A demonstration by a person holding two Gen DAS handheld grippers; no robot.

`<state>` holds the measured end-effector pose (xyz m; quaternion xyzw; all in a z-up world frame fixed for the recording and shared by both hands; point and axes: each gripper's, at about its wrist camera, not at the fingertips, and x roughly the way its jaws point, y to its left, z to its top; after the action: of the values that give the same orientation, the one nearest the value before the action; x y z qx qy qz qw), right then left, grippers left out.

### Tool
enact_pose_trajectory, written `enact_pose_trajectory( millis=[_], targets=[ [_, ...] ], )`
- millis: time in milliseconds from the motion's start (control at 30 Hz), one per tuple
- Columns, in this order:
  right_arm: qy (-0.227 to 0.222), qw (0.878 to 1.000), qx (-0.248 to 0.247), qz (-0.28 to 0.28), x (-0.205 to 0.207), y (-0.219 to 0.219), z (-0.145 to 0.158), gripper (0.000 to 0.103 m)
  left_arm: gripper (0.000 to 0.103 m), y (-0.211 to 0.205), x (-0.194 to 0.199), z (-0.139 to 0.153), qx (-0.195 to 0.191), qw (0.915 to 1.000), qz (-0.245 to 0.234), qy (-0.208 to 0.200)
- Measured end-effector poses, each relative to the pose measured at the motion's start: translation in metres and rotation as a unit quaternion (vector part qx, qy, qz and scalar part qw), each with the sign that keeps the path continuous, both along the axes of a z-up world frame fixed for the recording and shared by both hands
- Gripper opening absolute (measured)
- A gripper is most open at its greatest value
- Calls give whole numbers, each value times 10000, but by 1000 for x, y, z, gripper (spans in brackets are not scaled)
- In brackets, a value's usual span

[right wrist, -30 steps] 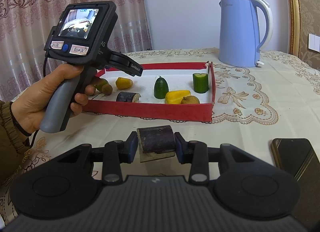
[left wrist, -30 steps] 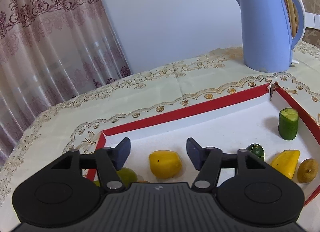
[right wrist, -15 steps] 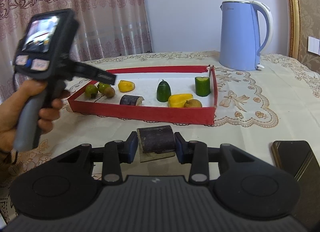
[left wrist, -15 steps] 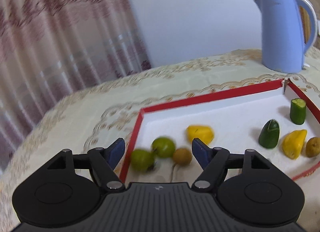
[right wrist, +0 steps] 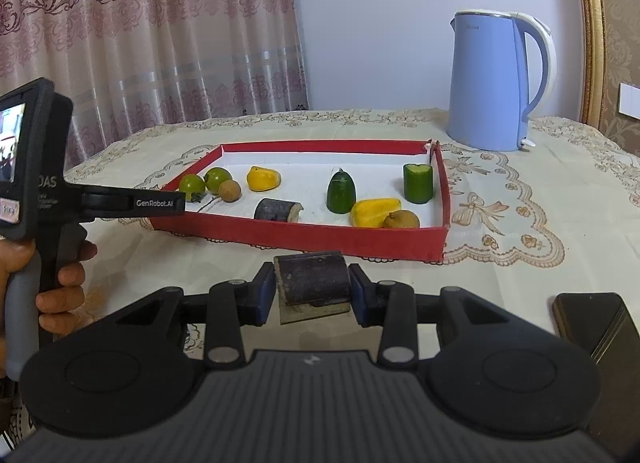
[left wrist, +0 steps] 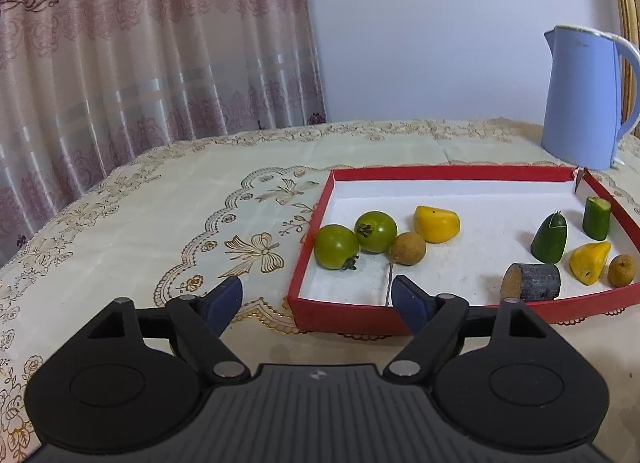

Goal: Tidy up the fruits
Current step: 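Withdraw the left tool from the tray, then carry the dark cylinder block into the tray and open the right tool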

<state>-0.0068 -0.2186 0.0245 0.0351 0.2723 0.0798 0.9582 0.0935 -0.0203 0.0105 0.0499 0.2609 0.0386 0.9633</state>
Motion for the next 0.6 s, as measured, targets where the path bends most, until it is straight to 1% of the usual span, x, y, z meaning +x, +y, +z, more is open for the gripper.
enact_pose_trajectory(
  millis=[133, 267, 300, 367, 600],
  targets=[
    [-16, 10000, -19, -9, 0, 2, 1, 36, 83, 4, -2, -3, -133, 9999, -22, -66],
    [-8, 10000, -49, -56, 2, 1, 2, 36, 84, 5, -4, -5, -158, 9998, -23, -128],
    [-14, 10000, -53, -73, 3, 0, 2, 36, 85, 5, -4, -6, -152, 9998, -12, -145],
    [-31, 9999, -47, -95, 4, -1, 4, 36, 91, 4, -4, -7, -80, 9998, 48, -184],
    [-199, 9994, -255, -136, 16, 1, 14, 36, 93, 10, -3, -8, -234, 9996, 26, -167]
  ],
)
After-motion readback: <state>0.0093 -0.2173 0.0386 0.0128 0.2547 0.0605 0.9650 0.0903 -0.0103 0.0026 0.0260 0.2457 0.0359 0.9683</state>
